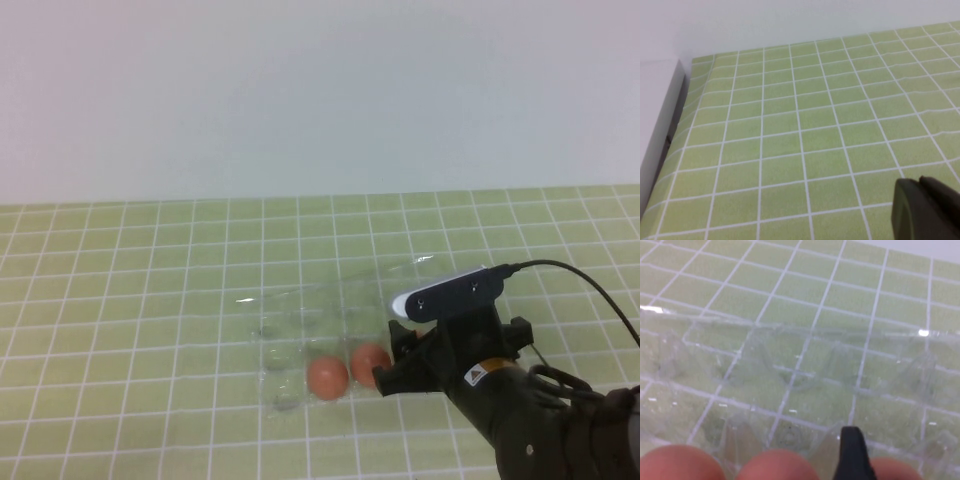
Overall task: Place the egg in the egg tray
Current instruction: Place the egg in the egg tray
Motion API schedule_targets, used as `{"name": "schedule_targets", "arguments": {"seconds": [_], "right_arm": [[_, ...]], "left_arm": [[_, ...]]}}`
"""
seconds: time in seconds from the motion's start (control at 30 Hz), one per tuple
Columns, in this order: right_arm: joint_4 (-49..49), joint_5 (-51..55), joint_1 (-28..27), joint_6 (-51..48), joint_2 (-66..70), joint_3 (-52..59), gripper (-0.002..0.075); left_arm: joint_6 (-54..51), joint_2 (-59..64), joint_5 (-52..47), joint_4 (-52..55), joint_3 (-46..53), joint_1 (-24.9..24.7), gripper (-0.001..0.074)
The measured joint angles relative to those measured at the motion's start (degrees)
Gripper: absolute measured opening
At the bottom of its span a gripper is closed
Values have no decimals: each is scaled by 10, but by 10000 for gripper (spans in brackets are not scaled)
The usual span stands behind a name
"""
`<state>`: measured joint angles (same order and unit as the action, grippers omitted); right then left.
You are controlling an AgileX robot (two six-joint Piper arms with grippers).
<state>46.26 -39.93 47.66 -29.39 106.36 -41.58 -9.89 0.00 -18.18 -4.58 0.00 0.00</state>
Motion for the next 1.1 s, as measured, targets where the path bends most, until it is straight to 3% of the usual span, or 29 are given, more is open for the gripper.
{"name": "schedule_targets", "arguments": {"seconds": [0.4,0.47,0.6,0.67,0.77,1.1], "right_arm": [[7,-31,0,-74,-62,0,414],[7,-31,0,-84,-90,0,351],[7,-11,0,-90,-158,0,142],[1,13,0,-92,-196,0,59],[-26,62,0,-92,-247,0,17],[-91,334,0,-63,-380,-9,-1]], "left_arm": [[0,0,0,0,0,0,-2],[0,0,0,0,0,0,-2],[0,0,0,0,0,0,-2],[0,0,0,0,0,0,-2],[0,0,0,0,0,0,-2],[0,0,0,0,0,0,-2]]}}
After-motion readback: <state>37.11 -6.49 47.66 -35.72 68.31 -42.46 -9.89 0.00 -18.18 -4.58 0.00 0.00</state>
